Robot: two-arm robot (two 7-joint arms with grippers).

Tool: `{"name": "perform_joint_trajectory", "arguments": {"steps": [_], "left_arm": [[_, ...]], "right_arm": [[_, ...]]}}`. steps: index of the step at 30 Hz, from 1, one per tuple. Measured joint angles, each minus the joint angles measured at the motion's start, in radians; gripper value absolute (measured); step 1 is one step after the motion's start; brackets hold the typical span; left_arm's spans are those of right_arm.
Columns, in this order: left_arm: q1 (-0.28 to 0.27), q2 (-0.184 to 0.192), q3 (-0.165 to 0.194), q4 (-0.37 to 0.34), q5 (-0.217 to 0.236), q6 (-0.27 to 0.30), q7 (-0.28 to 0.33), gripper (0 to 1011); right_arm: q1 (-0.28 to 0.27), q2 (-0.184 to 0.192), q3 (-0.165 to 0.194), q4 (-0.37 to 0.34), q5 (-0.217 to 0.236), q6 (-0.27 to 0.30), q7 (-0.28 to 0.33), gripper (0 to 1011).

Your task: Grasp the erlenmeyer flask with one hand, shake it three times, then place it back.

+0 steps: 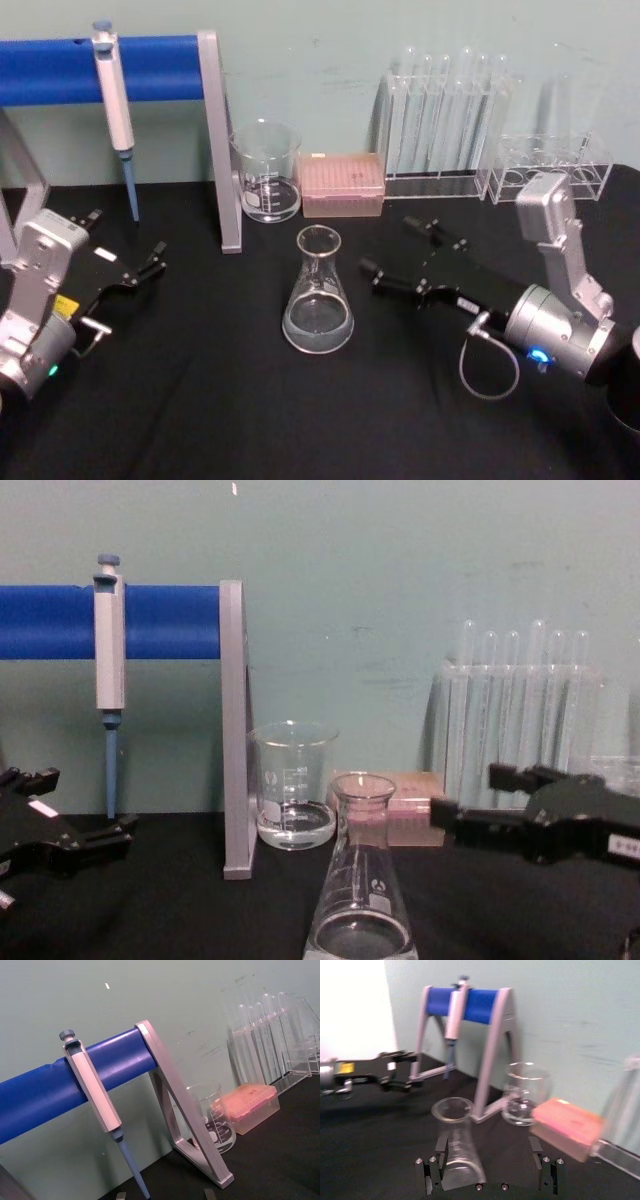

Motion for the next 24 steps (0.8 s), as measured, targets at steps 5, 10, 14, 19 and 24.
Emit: {"name": "perform_joint_trajectory", "arguments": {"steps": [5, 10, 14, 19, 24], "left_arm": [[0.000, 0.000, 0.000, 0.000, 0.000, 0.000, 0.000, 1001], [0.000, 0.000, 0.000, 0.000, 0.000, 0.000, 0.000, 1001], [0.000, 0.000, 0.000, 0.000, 0.000, 0.000, 0.000, 1001], [0.000, 0.000, 0.000, 0.000, 0.000, 0.000, 0.000, 1001], [0.000, 0.000, 0.000, 0.000, 0.000, 0.000, 0.000, 1001]], "right_arm": [[-0.011, -0.036, 0.039, 0.008, -0.021, -0.020, -0.097, 1003], [-0.011, -0.095, 0.068, 0.040, -0.059, -0.049, -0.200, 1003], [-0.003, -0.145, 0.086, 0.084, -0.095, -0.076, -0.277, 1003], [0.012, -0.200, 0.099, 0.156, -0.141, -0.098, -0.356, 1003], [0.019, -0.222, 0.101, 0.206, -0.167, -0.101, -0.372, 1003]]}}
